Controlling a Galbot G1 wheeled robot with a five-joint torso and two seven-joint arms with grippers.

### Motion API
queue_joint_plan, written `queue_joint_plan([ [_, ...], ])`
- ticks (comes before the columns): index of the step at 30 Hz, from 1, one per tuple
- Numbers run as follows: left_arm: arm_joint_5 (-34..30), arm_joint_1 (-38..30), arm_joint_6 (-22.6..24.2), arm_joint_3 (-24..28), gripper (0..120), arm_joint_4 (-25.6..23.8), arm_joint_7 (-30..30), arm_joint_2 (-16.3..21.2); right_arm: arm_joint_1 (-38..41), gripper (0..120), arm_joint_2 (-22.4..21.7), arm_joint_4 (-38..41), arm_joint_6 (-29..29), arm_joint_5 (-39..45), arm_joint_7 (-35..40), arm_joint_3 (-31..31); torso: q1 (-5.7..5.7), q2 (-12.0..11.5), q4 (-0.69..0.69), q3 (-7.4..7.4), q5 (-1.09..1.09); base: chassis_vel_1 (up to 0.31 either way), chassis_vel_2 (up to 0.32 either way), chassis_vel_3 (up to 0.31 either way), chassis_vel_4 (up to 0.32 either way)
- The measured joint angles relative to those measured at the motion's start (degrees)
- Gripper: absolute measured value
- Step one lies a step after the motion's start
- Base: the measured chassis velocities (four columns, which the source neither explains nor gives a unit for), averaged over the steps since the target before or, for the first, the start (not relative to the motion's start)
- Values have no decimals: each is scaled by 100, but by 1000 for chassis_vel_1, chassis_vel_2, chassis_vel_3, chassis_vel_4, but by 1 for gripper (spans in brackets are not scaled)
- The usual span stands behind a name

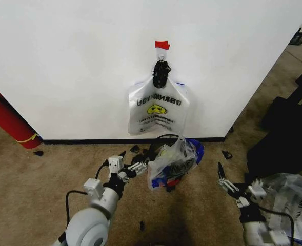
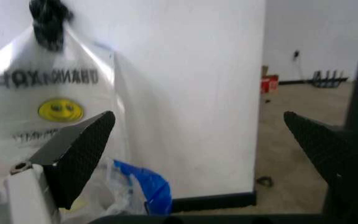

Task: Pick up the garbage bag from the wall and place it over the trash bin.

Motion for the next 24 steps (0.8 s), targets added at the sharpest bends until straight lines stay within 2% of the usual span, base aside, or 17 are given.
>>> queue_joint_plan([
  [1, -18, -85, 22, 28, 100, 61, 11, 15, -46, 100, 38, 23, 45, -22, 0, 15, 0, 0, 0, 0, 0, 0, 0, 0, 0],
  [2, -64, -448, 84, 146, 100, 293, 44, 64, -231, 100, 187, 121, 205, -148, 9, 49, 0, 0, 1, 0, 0, 0, 0, 0, 0],
  [4, -73, -547, 97, 182, 100, 349, 56, 77, -277, 100, 220, 148, 246, -181, 12, 51, 0, 0, 0, 0, 0, 0, 0, 0, 0],
  [6, -205, -1191, 203, 429, 100, 695, 132, 106, -561, 100, 401, 332, 467, -377, 42, 41, 0, 0, -2, 0, 0, 0, 0, 0, 0],
  [10, -577, -1923, 534, 752, 100, 1058, 242, 82, -820, 100, 546, 503, 603, -497, 87, -22, 0, 0, 0, 0, 0, 0, 0, 0, 0],
  [11, -577, -1923, 534, 752, 100, 1058, 242, 82, -820, 100, 546, 503, 603, -497, 87, -22, 0, 0, 0, 0, 0, 0, 0, 0, 0],
  [13, -905, -2436, 943, 993, 100, 1295, 384, 57, -870, 100, 604, 525, 630, -536, 101, -26, 0, 0, 0, 0, 1, 0, 0, 0, 0],
  [16, -1100, -2908, 1310, 1233, 100, 1569, 557, 17, -871, 100, 628, 528, 630, -539, 131, -2, 0, 0, 0, 0, 1, 0, 0, 0, 0],
  [19, -1232, -3506, 1573, 1671, 100, 2131, 917, -62, -874, 100, 644, 554, 629, -538, 162, 27, 0, 0, 0, 1, 2, 0, 0, 0, 0],
  [20, -1232, -3506, 1573, 1671, 100, 2131, 917, -62, -874, 100, 644, 554, 629, -538, 162, 27, 0, 0, 0, 1, 2, 0, 0, 0, 0],
  [24, -1348, -4002, 1785, 2081, 100, 2910, 1199, -301, -896, 100, 659, 574, 630, -522, 198, 72, 1, 0, 0, 1, 2, 0, 0, 0, 0],
])
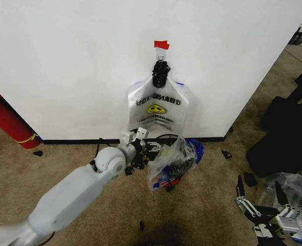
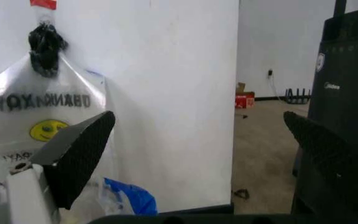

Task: Pick up the garbage bag from the wall and place it over the trash bin.

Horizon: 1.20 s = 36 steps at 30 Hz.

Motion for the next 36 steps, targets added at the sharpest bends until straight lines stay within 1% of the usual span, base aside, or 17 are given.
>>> queue_joint_plan([
  [2, -41, -125, 46, 54, 98, 268, 86, -141, -3, 100, -3, -24, 13, 4, 28, 36, 0, 0, 0, 0, 0, 0, 0, 0, 0],
  [4, -45, -148, 49, 69, 98, 323, 102, -173, -5, 100, -3, -34, 16, 3, 32, 40, 0, 0, 0, 0, 1, 0, 0, 0, 0],
  [7, -71, -241, 43, 150, 89, 679, 107, -397, -32, 100, 7, -146, 84, -28, 43, 8, 0, 0, -1, 0, 1, 0, 0, 0, 0],
  [9, -122, -253, 41, 149, 82, 745, 91, -436, -33, 100, 24, -169, 91, -39, 47, -10, 0, 0, -1, 0, 0, 0, 0, 0, 0],
  [10, -122, -253, 41, 149, 82, 745, 91, -436, -33, 100, 24, -169, 91, -39, 47, -10, 0, 0, -1, 0, 0, 0, 0, 0, 0],
  [11, -185, -258, 52, 145, 75, 783, 76, -443, -26, 100, 36, -190, 92, -43, 59, -21, 0, 0, -1, 0, 1, 0, 0, 0, 0],
  [15, -391, -277, 159, 119, 59, 795, -36, -447, 13, 100, 13, -247, 91, -42, 93, -18, 0, 0, 2, -1, 1, 0, 0, 0, 0],
  [16, -391, -277, 159, 119, 59, 795, -36, -447, 13, 100, 13, -247, 91, -42, 93, -18, 0, 0, 2, -1, 1, 0, 0, 0, 0],
  [19, -580, -319, 272, 82, 49, 805, -200, -505, 47, 100, 8, -286, 84, -44, 100, -26, 0, 0, 0, -1, 1, 0, 0, 0, 0],
  [20, -613, -344, 297, 84, 42, 841, -243, -527, 56, 100, 11, -293, 80, -52, 100, -41, 0, 0, -1, -1, 1, 0, 0, 0, 0],
  [22, -619, -378, 308, 103, 33, 898, -268, -546, 59, 100, 14, -293, 74, -55, 100, -52, 0, 0, 0, -1, 1, 0, 0, 0, 0],
  [23, -619, -378, 308, 103, 33, 898, -268, -546, 59, 100, 14, -293, 74, -55, 100, -52, 0, 0, 0, -1, 1, 0, 0, 0, 0],
  [25, -619, -408, 309, 120, 27, 965, -293, -578, 64, 100, 14, -288, 69, -57, 100, -52, 0, 0, 0, -1, 1, 0, 0, 0, 0],
  [28, -607, -436, 289, 124, 12, 1083, -350, -645, 71, 100, 9, -284, 49, -56, 101, -43, 0, 0, 0, -1, 0, 0, 0, 0, 0],
  [29, -607, -436, 289, 124, 12, 1083, -350, -645, 71, 100, 9, -284, 49, -56, 101, -43, 0, 0, 0, -1, 0, 0, 0, 0, 0],
  [32, -605, -429, 260, 123, 3, 1103, -426, -663, 92, 100, 1, -293, 30, -48, 105, -41, 0, 0, -1, -1, 0, 0, 0, 0, 0],
  [36, -627, -359, 222, 92, 3, 1067, -593, -658, 125, 100, -6, -313, 11, -44, 112, -41, 0, 0, -1, -1, 0, 0, 0, 0, 0],
])
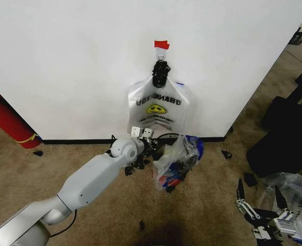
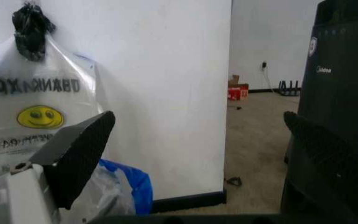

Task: Pick up the garbage bag from the wall and place it over the trash bin.

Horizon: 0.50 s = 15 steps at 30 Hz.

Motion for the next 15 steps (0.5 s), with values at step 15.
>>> queue_joint_plan([
  [15, -1489, 1875, -695, -1494, 3, -2280, -2408, 324, 261, 100, -226, -175, -327, 154, 196, -20, -1, 0, -1, 0, 0, 0, 0, 0, 0],
])
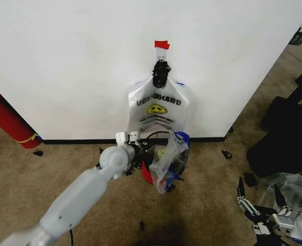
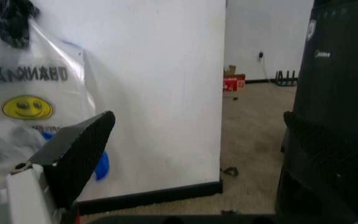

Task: Pick up the garbage bag from the wall and place it over the trash bin.

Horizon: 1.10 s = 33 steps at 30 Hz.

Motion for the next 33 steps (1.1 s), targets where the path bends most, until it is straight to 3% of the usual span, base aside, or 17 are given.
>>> queue_joint_plan([
  [4, 164, 692, -520, -310, 3, -471, -171, -28, 101, 100, -45, -21, -131, -1, 15, -64, 0, 0, 3, 0, 0, 0, 0, 0, 0],
  [12, 1193, 1489, -1198, -543, 3, -739, -56, -241, 182, 100, -86, -54, -221, -31, 33, -165, 0, 0, 2, 0, 0, 0, 0, 0, 0],
  [21, 1400, 1893, -1322, -516, 3, -1006, -601, -559, 168, 100, -124, -81, -219, -88, 60, -193, 0, 0, 1, 0, 1, 0, 0, 0, 0],
  [33, 1792, 2325, -1456, -497, 3, -860, -656, -750, 196, 100, -133, -125, -249, -151, 108, -297, 0, 0, 1, 0, 1, 0, 0, 0, 0],
])
